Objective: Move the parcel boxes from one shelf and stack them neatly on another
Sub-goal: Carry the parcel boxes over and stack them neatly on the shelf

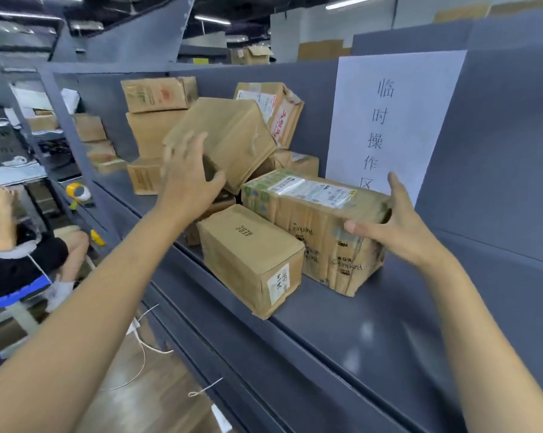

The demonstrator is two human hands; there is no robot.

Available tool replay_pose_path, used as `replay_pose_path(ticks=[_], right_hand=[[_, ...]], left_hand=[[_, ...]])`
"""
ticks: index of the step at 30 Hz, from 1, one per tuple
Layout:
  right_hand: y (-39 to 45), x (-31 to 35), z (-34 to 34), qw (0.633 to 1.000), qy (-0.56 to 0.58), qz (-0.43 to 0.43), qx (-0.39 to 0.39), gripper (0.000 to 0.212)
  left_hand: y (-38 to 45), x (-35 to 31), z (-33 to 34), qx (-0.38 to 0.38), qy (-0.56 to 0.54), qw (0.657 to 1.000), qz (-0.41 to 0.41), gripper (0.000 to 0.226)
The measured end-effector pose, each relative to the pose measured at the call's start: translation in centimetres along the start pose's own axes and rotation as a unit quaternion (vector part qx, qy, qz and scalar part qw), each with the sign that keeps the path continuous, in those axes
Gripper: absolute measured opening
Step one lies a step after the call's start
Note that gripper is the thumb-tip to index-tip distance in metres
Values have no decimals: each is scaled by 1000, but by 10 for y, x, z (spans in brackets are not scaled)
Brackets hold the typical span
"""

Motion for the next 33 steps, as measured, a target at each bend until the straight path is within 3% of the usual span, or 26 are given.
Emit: replay_pose_path(ticks=[5,9,12,16,20,25,27,33], right_hand=[[1,-11,2,999,-43,20,6,150],[-1,-18,6,998,31,49,-5,148],[-2,-19,9,996,69,49,-14,149],[-11,-12,11,990,92,28,-99,127],[-22,-17,11,975,96,34,-196,138],[-42,0,5,952,76,-12,-295,77],[-51,8,2,935,77,-35,-345,66],[-93,37,-2,895,59,-63,-438,80]], left_hand=[[29,30,29,15,-26,1000,-4,79],[35,39,57,44,-77,996,14,89],[38,35,62,-6,-136,990,21,81],[44,41,58,-60,-178,982,23,68],[45,52,49,-92,-215,972,39,62],[46,63,18,-122,-282,952,21,60],[46,60,2,-142,-301,942,40,60],[46,32,-29,-163,-378,904,112,61]])
Point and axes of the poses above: each hand's wrist, its own y-axis towards the middle knuckle, its own z-axis out of the palm, x = y × z, the point moved 5 cm from there along y, towards the middle knuckle, and after that the axes turned 8 degrees about z, right-handed, at the moved point
